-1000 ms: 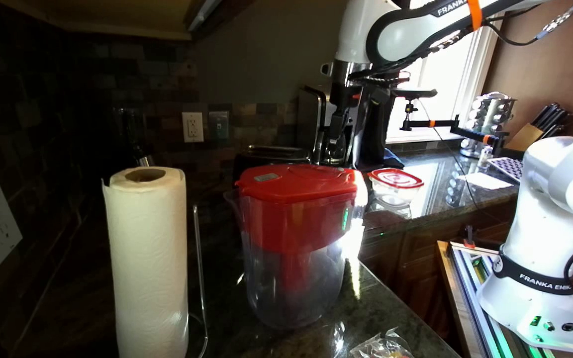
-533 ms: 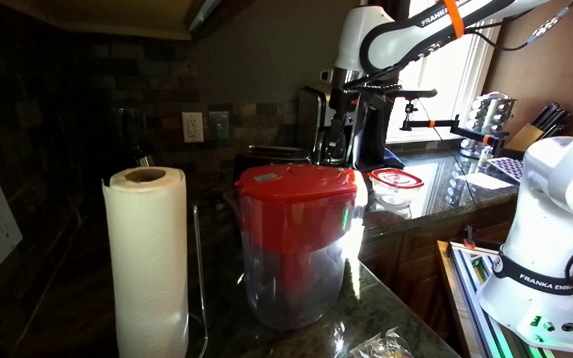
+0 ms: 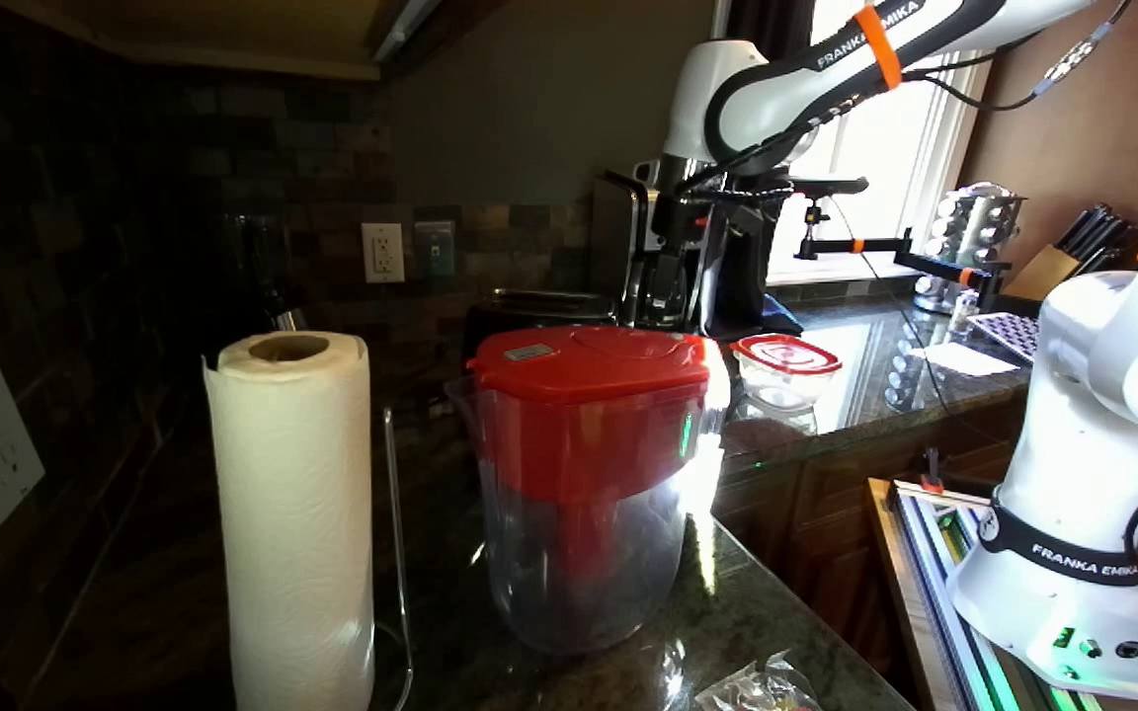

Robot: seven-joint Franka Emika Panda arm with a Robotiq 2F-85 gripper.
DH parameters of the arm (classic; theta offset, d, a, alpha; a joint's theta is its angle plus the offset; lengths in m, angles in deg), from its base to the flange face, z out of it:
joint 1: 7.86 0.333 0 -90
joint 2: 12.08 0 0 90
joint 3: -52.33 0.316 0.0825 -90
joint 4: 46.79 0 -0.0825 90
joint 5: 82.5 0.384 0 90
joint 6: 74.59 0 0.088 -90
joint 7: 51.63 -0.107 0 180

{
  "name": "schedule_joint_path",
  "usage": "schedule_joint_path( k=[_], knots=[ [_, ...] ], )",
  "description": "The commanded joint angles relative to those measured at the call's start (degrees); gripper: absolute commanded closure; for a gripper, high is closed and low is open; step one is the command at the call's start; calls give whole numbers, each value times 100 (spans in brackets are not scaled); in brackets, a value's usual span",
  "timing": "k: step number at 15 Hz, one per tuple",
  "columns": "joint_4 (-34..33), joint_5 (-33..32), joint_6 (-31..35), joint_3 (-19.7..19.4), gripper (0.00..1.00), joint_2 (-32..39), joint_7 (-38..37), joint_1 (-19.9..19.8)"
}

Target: Push down the toaster lever

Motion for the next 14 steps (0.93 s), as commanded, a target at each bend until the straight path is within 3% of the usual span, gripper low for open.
schedule_joint_path(
  k=[1,14],
  knots=[
    [-17,-4,-13,-6,0,-1,-4,10],
    [-9,39,35,-21,0,-6,61,32]
  ],
)
